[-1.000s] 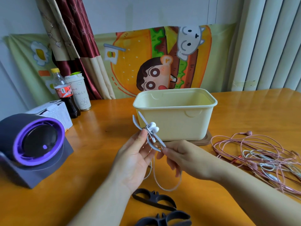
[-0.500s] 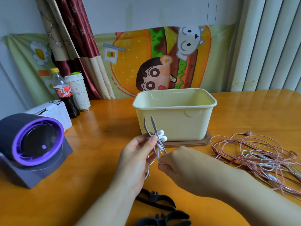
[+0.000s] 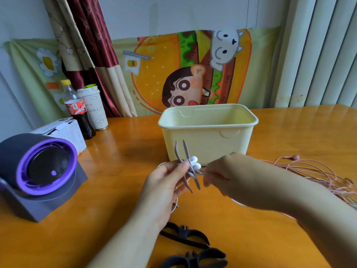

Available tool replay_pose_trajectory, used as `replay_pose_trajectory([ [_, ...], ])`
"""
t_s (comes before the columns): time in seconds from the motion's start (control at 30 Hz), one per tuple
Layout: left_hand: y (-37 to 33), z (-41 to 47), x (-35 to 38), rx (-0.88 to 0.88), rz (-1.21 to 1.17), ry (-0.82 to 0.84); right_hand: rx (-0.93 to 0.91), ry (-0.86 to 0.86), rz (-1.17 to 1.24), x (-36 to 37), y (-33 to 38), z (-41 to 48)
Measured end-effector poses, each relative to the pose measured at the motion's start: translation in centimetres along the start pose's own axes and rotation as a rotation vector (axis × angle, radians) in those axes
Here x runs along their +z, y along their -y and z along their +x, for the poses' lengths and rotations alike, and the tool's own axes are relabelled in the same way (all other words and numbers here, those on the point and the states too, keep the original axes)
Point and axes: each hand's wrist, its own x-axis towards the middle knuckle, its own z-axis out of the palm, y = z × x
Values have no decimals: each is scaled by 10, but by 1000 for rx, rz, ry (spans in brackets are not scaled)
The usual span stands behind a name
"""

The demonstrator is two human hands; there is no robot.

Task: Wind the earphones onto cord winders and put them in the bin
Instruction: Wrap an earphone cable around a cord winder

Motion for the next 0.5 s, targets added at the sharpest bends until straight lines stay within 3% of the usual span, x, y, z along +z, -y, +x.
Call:
replay_pose_trajectory([
  [0.1,0,-3,4,104,306,-1,-28,-85,-21,-10,-4,-1],
  [0.2,-1,-8,8,171,465,62,-38,-197,40,-21,-7,-3],
  [0.3,0,-12,11,202,523,155,-23,-339,192,-31,-14,-4],
  [0.5,-3,-15,10,235,506,236,58,-390,580,-22,-27,6],
])
